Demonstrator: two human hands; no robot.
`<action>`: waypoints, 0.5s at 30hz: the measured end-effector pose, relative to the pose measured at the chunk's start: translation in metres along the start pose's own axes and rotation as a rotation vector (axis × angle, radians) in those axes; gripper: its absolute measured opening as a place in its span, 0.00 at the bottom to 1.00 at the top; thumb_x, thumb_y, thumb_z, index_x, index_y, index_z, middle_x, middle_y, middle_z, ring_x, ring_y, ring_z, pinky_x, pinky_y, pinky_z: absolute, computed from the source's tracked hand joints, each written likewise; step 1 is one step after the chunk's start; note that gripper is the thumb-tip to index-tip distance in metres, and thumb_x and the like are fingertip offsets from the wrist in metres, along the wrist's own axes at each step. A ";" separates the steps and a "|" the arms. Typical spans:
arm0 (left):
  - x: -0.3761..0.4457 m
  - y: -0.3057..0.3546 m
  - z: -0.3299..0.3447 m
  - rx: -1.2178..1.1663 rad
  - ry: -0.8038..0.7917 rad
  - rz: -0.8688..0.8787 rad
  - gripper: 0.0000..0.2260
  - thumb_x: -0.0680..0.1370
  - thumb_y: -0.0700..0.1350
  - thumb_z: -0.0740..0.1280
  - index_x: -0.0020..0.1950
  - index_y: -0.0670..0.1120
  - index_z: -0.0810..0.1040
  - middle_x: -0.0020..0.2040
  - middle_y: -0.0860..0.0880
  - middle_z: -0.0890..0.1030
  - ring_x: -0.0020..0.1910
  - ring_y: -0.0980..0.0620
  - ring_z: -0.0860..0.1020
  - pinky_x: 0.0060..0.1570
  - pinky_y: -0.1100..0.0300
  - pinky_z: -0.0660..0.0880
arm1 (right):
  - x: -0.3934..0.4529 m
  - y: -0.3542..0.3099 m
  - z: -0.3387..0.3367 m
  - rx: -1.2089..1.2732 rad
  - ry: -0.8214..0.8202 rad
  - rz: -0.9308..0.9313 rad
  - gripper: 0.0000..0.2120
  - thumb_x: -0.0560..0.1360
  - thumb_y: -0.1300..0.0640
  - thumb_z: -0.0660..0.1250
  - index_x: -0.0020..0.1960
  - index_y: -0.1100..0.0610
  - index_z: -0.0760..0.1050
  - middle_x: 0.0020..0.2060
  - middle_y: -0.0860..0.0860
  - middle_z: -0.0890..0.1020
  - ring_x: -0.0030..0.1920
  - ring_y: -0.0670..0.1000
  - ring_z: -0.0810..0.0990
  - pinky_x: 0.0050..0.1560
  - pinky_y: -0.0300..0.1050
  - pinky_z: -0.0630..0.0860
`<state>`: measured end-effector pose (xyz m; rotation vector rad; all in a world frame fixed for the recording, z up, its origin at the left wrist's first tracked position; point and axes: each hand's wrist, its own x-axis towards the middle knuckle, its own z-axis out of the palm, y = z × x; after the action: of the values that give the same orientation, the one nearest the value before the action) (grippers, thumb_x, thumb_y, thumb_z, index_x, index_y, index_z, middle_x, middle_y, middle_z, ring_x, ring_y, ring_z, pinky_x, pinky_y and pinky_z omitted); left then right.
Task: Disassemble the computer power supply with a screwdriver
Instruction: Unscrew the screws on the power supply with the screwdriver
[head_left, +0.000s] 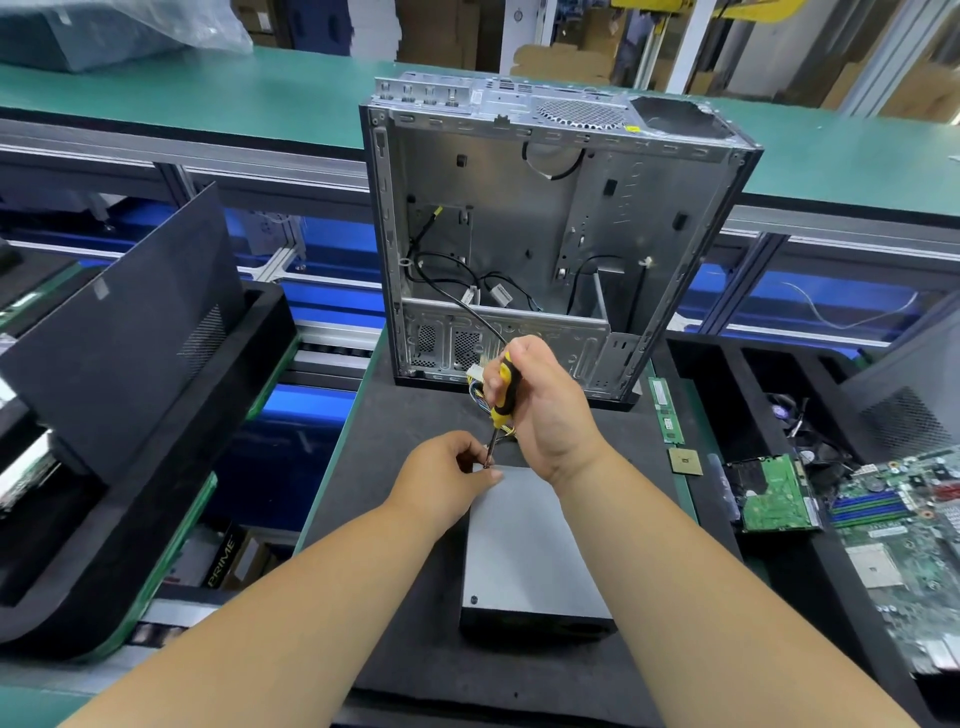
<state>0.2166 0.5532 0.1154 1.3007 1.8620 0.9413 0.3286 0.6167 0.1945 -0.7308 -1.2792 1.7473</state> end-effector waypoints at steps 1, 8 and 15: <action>0.000 0.000 0.000 0.003 -0.001 -0.002 0.08 0.72 0.48 0.77 0.39 0.54 0.78 0.36 0.53 0.79 0.33 0.59 0.72 0.32 0.71 0.67 | 0.000 -0.002 -0.001 -0.005 0.001 0.005 0.08 0.79 0.52 0.58 0.42 0.54 0.66 0.34 0.50 0.74 0.34 0.48 0.72 0.36 0.37 0.71; -0.001 0.003 -0.001 0.024 -0.010 -0.001 0.07 0.73 0.48 0.76 0.40 0.53 0.78 0.36 0.54 0.79 0.35 0.58 0.73 0.35 0.66 0.68 | 0.000 -0.007 0.000 0.015 0.061 0.030 0.13 0.82 0.60 0.58 0.41 0.58 0.76 0.35 0.50 0.78 0.37 0.50 0.76 0.49 0.50 0.74; -0.001 0.002 -0.001 0.038 -0.015 0.010 0.09 0.73 0.48 0.75 0.39 0.54 0.76 0.34 0.55 0.76 0.34 0.58 0.72 0.34 0.65 0.67 | -0.003 0.002 0.002 0.056 0.022 0.002 0.21 0.86 0.51 0.50 0.44 0.58 0.75 0.30 0.50 0.71 0.33 0.47 0.68 0.40 0.40 0.68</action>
<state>0.2173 0.5527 0.1180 1.3377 1.8714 0.9026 0.3279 0.6134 0.1934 -0.7178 -1.2100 1.7651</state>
